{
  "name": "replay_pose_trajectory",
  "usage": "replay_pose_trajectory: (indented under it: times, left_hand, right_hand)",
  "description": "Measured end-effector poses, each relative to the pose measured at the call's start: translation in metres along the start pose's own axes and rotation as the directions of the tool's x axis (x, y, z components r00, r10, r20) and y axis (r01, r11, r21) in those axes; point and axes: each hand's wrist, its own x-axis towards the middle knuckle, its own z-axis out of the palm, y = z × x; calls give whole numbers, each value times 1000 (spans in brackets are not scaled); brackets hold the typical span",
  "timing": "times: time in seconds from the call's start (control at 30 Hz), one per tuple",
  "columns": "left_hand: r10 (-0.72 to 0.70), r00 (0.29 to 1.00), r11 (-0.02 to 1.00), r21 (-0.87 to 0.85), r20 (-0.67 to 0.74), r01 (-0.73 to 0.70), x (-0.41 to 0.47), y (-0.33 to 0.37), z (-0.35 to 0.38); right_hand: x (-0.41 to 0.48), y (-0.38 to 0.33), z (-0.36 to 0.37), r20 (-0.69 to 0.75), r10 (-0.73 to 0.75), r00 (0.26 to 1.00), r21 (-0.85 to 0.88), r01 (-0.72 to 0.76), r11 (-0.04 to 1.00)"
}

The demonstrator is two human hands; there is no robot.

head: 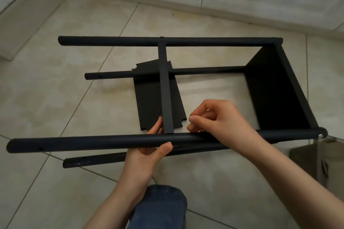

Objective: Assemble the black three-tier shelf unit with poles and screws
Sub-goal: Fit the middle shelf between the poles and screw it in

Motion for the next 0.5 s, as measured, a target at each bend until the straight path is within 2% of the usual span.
replay_pose_trajectory:
  times: [0.23, 0.5]
  left_hand:
    - [-35, 999, 999, -35, -3, 35, -2, -11, -4]
    - [-187, 970, 982, -71, -153, 178, -5, -20, -12]
  right_hand:
    - [4, 12, 11, -16, 26, 1000, -9, -26, 1000]
    - [17, 22, 24, -22, 106, 994, 81, -104, 991]
